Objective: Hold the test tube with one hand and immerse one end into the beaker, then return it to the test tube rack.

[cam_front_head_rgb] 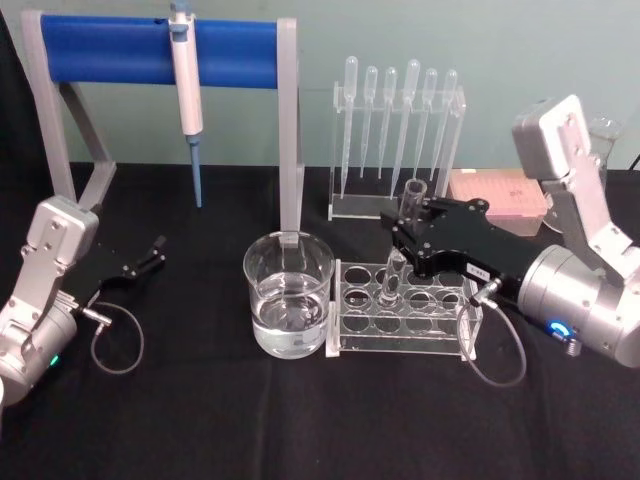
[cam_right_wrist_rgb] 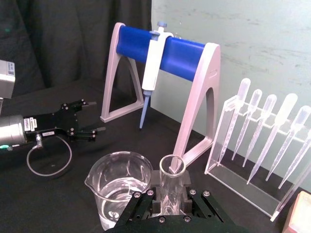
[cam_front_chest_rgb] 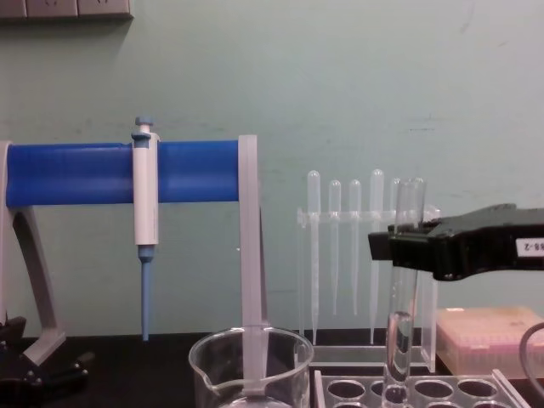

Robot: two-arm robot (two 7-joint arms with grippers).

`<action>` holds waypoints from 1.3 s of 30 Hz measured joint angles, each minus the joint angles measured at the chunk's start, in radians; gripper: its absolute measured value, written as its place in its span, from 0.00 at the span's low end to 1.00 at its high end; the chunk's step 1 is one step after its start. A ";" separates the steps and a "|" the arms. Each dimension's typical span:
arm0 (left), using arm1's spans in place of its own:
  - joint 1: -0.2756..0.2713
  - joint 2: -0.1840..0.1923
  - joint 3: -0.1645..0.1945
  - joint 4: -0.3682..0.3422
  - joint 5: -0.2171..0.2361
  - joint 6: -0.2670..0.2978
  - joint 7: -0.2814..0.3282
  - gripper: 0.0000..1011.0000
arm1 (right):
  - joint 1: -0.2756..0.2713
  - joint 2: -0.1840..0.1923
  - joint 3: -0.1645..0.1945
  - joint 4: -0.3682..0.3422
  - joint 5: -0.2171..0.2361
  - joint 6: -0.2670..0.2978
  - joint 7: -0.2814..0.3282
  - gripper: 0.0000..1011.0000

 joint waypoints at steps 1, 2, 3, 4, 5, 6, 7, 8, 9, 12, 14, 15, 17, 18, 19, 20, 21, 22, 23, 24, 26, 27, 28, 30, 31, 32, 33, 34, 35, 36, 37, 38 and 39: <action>0.000 0.000 0.000 0.000 0.000 0.000 0.000 0.99 | 0.002 -0.002 -0.002 0.005 -0.001 -0.001 0.001 0.22; 0.000 0.000 0.000 0.000 0.000 0.000 0.000 0.99 | 0.004 -0.006 -0.006 0.014 -0.003 -0.003 0.003 0.22; 0.000 0.000 0.000 0.000 0.000 0.000 0.000 0.99 | 0.006 -0.009 -0.009 0.023 -0.005 -0.005 0.004 0.22; 0.000 0.000 0.000 0.000 0.000 0.000 0.000 0.99 | 0.006 -0.011 -0.010 0.028 -0.006 -0.006 0.005 0.22; 0.000 0.000 0.000 0.000 0.000 0.000 0.000 0.99 | 0.006 -0.012 -0.011 0.031 -0.007 -0.006 0.006 0.22; 0.000 0.000 0.000 0.000 0.000 0.000 0.000 0.99 | 0.006 -0.013 -0.012 0.034 -0.008 -0.007 0.006 0.22; 0.000 0.000 0.000 0.000 0.000 0.000 0.000 0.99 | 0.006 -0.014 -0.012 0.038 -0.009 -0.008 0.006 0.22; 0.000 0.000 0.000 0.000 0.000 0.000 0.000 0.99 | 0.004 -0.015 -0.013 0.043 -0.012 -0.010 0.006 0.22; 0.000 0.000 0.000 0.000 0.000 0.000 0.000 0.99 | 0.003 -0.016 -0.013 0.046 -0.013 -0.011 0.006 0.22; 0.000 0.000 0.000 0.000 0.000 0.000 0.000 0.99 | -0.003 -0.019 -0.014 0.057 -0.017 -0.016 0.007 0.22; 0.000 0.000 0.000 0.000 0.000 0.000 0.000 0.99 | -0.007 -0.022 -0.015 0.066 -0.019 -0.019 0.007 0.22; 0.000 0.000 0.000 0.000 0.000 0.000 0.000 0.99 | -0.008 -0.023 -0.016 0.069 -0.020 -0.020 0.008 0.22; 0.000 0.000 0.000 0.000 0.000 0.000 0.000 0.99 | -0.011 -0.025 -0.016 0.075 -0.022 -0.023 0.008 0.22; 0.000 0.000 0.000 0.000 0.000 0.000 0.000 0.99 | -0.014 -0.027 -0.017 0.080 -0.023 -0.025 0.008 0.22; 0.000 0.000 0.000 0.000 0.000 0.000 0.000 0.99 | -0.015 -0.028 -0.017 0.082 -0.024 -0.027 0.008 0.22; 0.000 0.000 0.000 0.000 0.000 0.000 0.000 0.99 | -0.016 -0.029 -0.017 0.084 -0.025 -0.028 0.008 0.22; 0.000 0.000 0.000 0.000 0.000 0.000 0.000 0.99 | -0.017 -0.031 -0.018 0.088 -0.028 -0.031 0.009 0.22; 0.000 0.000 0.000 0.000 0.000 0.000 0.000 0.99 | -0.017 -0.032 -0.018 0.090 -0.029 -0.033 0.009 0.22; 0.000 0.000 0.000 0.000 0.000 0.000 0.000 0.99 | -0.018 -0.033 -0.019 0.093 -0.031 -0.034 0.009 0.22; 0.000 0.000 0.000 0.000 0.000 0.000 0.000 0.99 | -0.019 -0.036 -0.020 0.097 -0.036 -0.038 0.009 0.22; 0.000 0.000 0.000 0.000 0.000 0.000 0.000 0.99 | -0.020 -0.037 -0.022 0.101 -0.043 -0.043 0.008 0.22; 0.000 0.000 0.000 0.000 0.000 0.000 0.000 0.99 | -0.021 -0.039 -0.023 0.104 -0.048 -0.045 0.007 0.22; 0.000 0.000 0.000 0.000 0.000 0.000 0.000 0.99 | -0.021 -0.039 -0.023 0.104 -0.048 -0.045 0.007 0.22; 0.000 0.000 0.000 0.000 0.000 0.000 0.000 0.99 | -0.021 -0.038 -0.023 0.104 -0.048 -0.045 0.007 0.22; 0.000 0.000 0.000 0.000 0.000 0.000 0.000 0.99 | -0.021 -0.038 -0.022 0.103 -0.047 -0.045 0.007 0.22; 0.000 0.000 0.000 0.000 0.000 0.000 0.000 0.99 | -0.021 -0.038 -0.022 0.103 -0.047 -0.045 0.007 0.22; 0.000 0.000 0.000 0.000 0.000 0.000 0.000 0.99 | -0.021 -0.038 -0.022 0.103 -0.047 -0.045 0.007 0.22; 0.000 0.000 0.000 0.000 0.000 0.000 0.000 0.99 | -0.021 -0.038 -0.022 0.103 -0.046 -0.044 0.007 0.22; 0.000 0.000 0.000 0.000 0.000 0.000 0.000 0.99 | -0.021 -0.038 -0.022 0.103 -0.046 -0.044 0.007 0.22; 0.000 0.000 0.000 0.000 0.000 0.000 0.000 0.99 | -0.021 -0.038 -0.022 0.102 -0.046 -0.044 0.006 0.23; 0.000 0.000 0.000 0.000 0.000 0.000 0.000 0.99 | -0.021 -0.038 -0.022 0.102 -0.045 -0.044 0.006 0.23; 0.000 0.000 0.000 0.000 0.000 0.000 0.000 0.99 | -0.021 -0.038 -0.022 0.102 -0.045 -0.043 0.006 0.24; 0.000 0.000 0.000 0.000 0.000 0.000 0.000 0.99 | -0.020 -0.038 -0.022 0.102 -0.044 -0.043 0.006 0.28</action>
